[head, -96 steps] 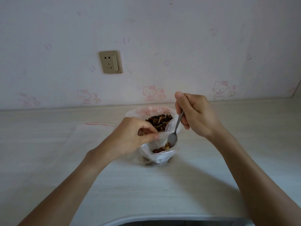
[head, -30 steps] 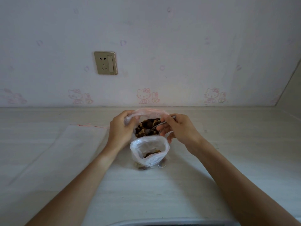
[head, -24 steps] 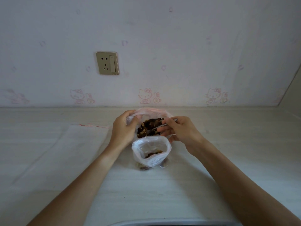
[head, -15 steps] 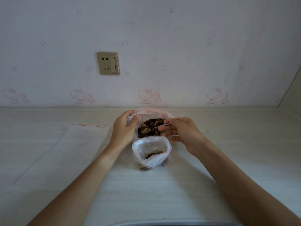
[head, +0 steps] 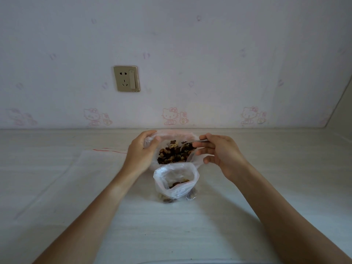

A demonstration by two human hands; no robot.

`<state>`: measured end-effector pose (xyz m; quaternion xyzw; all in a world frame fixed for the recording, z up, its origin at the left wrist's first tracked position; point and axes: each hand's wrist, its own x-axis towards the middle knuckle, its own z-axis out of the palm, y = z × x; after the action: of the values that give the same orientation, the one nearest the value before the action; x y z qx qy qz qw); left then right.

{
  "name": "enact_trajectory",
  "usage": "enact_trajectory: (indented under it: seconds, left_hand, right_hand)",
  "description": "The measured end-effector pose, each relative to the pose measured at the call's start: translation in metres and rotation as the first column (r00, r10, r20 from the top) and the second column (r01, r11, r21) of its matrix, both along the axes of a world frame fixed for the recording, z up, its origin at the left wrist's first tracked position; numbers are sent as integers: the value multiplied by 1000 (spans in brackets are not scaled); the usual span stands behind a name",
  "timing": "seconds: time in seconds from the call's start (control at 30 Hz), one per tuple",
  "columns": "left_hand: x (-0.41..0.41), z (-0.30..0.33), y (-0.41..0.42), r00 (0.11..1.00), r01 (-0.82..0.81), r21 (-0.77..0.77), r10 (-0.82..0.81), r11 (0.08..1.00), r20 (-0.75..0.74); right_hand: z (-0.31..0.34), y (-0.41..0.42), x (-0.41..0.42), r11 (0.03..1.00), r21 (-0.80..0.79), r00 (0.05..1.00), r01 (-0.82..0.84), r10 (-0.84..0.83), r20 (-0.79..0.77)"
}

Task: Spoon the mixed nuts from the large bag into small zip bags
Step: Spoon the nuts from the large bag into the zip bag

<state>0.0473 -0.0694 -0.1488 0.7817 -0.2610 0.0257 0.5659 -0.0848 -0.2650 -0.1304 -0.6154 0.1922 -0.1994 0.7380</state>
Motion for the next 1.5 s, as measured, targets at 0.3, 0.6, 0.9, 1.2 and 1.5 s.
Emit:
enact_trajectory:
  seconds: [0.3,0.6,0.9,1.2,1.5]
  left_hand:
    - [-17,15,39,965,-95,138,58,986,254]
    - [-68,18,68,997,-12,374,-15,927,70]
    - [-87,16,56,987,104,208,-76,973,-140]
    - [-84,19,60,989,101,195,-76,976,-129]
    - [-63,18,67,985,7,188,25,982,-169]
  right_hand:
    - [21,-4,-10,994,-64,986,-83,91,142]
    - [29,2,-18,939,-243,959,-245,271,80]
    - [33,15,-25,760,-538,900,-365,436,7]
    - [34,11,-26,745,-593,872,-307,470,138]
    - [21,5,-11,972,-224,988,-70,99,121]
